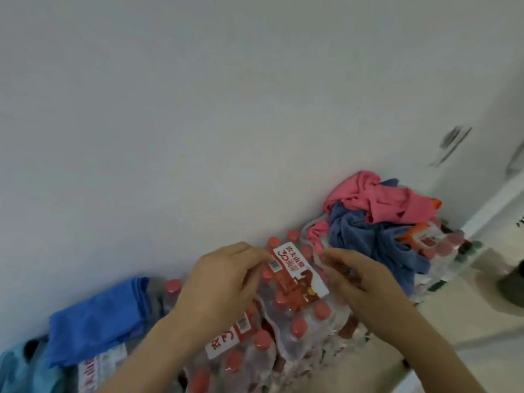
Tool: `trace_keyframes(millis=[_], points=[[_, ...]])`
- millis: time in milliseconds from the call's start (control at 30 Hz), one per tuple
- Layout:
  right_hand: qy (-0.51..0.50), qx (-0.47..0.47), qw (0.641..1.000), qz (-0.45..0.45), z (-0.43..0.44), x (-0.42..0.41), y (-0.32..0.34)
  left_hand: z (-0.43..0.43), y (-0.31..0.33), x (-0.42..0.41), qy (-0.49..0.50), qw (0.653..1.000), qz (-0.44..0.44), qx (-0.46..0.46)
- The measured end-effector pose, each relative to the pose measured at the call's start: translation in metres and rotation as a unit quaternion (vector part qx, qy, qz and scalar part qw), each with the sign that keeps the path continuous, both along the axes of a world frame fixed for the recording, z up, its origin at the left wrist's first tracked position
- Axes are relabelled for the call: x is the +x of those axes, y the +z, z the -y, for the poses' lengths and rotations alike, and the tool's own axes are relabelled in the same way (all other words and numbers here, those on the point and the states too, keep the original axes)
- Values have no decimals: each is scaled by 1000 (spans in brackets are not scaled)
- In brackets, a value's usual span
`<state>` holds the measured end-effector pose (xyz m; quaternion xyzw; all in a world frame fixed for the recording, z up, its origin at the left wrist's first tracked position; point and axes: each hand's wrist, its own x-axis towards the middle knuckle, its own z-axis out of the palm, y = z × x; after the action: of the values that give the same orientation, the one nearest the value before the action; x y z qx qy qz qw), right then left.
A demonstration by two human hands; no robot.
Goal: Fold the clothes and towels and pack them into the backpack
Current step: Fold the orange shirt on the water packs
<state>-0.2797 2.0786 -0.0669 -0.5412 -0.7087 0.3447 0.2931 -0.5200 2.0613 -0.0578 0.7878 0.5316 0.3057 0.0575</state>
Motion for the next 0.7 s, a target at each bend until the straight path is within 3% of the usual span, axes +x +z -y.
trace_keyframes(millis=[333, 467, 700], points=[[-52, 34, 990, 125, -84, 180, -43, -88, -42, 174, -8, 998, 26, -59], [-9, -1, 989, 147, -109, 204, -67, -106, -62, 204, 3, 996, 5, -86], [2, 26, 981, 190, -140, 187, -115, -174, -67, 247, 24, 993, -89, -75]])
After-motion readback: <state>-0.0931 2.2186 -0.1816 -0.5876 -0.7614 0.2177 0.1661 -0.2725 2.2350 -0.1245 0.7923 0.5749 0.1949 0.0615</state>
